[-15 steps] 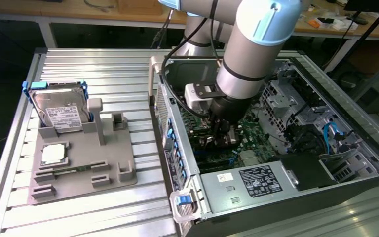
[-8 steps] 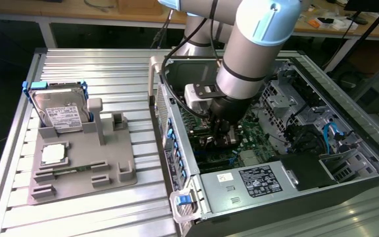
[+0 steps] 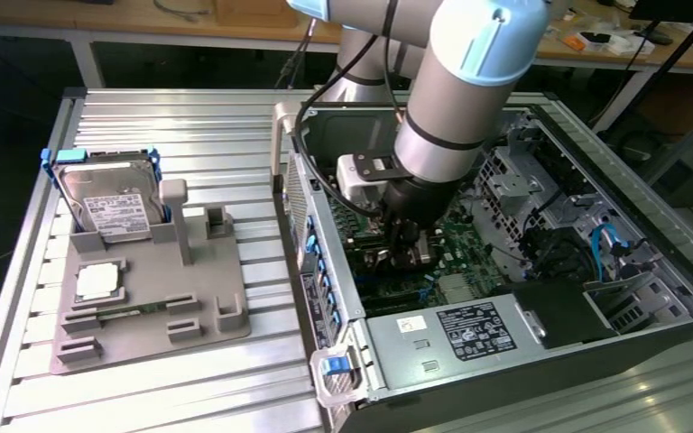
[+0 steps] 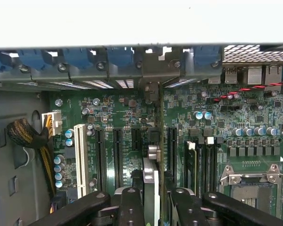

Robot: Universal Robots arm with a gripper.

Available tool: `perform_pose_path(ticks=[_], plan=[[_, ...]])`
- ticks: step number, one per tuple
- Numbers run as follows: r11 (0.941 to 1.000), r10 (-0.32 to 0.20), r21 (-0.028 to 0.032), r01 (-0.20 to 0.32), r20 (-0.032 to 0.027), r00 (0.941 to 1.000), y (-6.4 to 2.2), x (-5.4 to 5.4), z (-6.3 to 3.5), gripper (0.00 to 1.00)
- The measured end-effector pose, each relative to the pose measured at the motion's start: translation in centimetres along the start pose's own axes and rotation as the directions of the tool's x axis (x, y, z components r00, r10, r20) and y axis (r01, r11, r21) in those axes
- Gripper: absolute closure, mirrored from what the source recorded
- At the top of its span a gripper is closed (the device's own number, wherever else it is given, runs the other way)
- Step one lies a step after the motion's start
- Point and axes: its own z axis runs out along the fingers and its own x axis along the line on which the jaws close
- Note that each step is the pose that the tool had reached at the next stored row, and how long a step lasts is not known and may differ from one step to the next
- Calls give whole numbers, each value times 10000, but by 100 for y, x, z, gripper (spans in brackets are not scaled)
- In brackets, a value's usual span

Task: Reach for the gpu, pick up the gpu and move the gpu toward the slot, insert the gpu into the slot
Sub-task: 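Insert the gpu into the slot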

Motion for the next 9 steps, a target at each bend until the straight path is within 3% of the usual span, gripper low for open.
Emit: perform_pose_path(ticks=[9], plan=[[10000, 1, 4, -1, 11, 10000, 1, -2, -10, 73]])
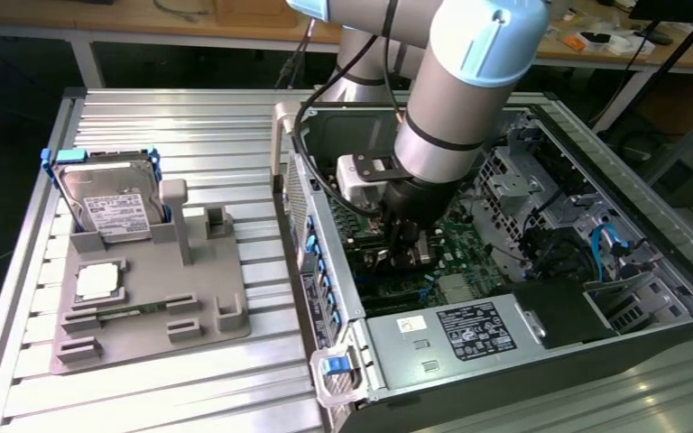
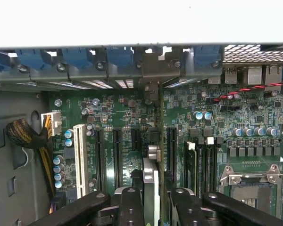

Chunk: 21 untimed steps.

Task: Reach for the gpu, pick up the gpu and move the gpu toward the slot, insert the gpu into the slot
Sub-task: 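Insert the gpu into the slot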

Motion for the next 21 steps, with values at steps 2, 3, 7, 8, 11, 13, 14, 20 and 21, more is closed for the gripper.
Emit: perform_pose_path(ticks=[2, 3, 7, 8, 11, 13, 14, 20, 21], plan=[[10000, 0, 2, 0, 2, 10000, -1, 0, -10, 73], [10000, -1, -1, 1, -4, 10000, -1, 0, -24, 73], [10000, -1, -1, 1, 2, 10000, -1, 0, -32, 73], [10000, -1, -2, 1, 2, 10000, -1, 0, -33, 73], [10000, -1, -3, 1, 7, 10000, 0, 0, -34, 73], [10000, 0, -4, 0, 22, 10000, 0, 0, -34, 73], [10000, -1, -4, 1, 34, 10000, 0, 0, -34, 73], [10000, 0, -4, 0, 81, 10000, 1, -1, -33, 73], [10000, 0, -5, 0, 81, 10000, 1, -1, -33, 73]])
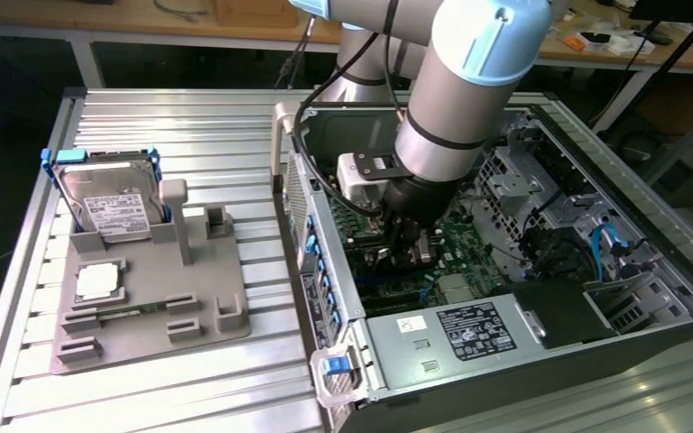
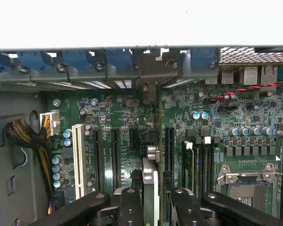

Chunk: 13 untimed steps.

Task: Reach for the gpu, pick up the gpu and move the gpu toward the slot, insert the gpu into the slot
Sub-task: 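Insert the gpu into the slot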

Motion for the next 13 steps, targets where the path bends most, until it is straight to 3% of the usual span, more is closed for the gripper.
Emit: perform_pose_path(ticks=[13], plan=[[10000, -1, 0, 1, -1, 10000, 6, 1, 25, 73]])
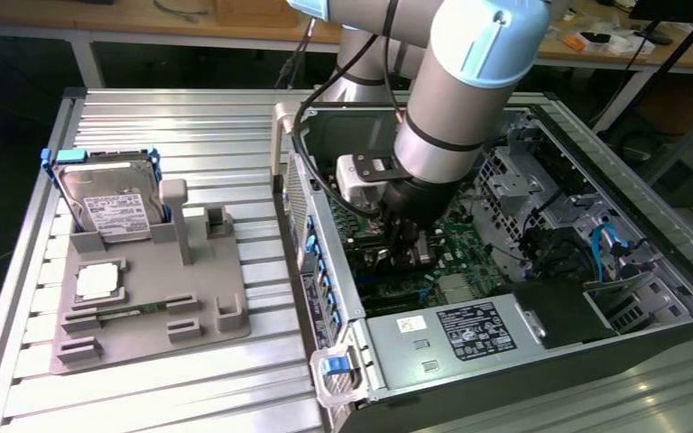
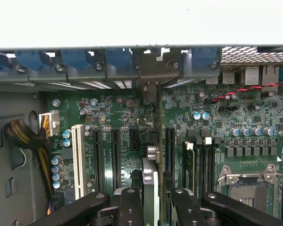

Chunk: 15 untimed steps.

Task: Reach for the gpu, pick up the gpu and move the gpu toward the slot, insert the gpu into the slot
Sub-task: 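Insert the gpu into the slot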

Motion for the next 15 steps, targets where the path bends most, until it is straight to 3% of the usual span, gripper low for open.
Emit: perform_pose_path(ticks=[15], plan=[[10000, 3, -4, -3, -1, 10000, 11, 1, 31, 73]])
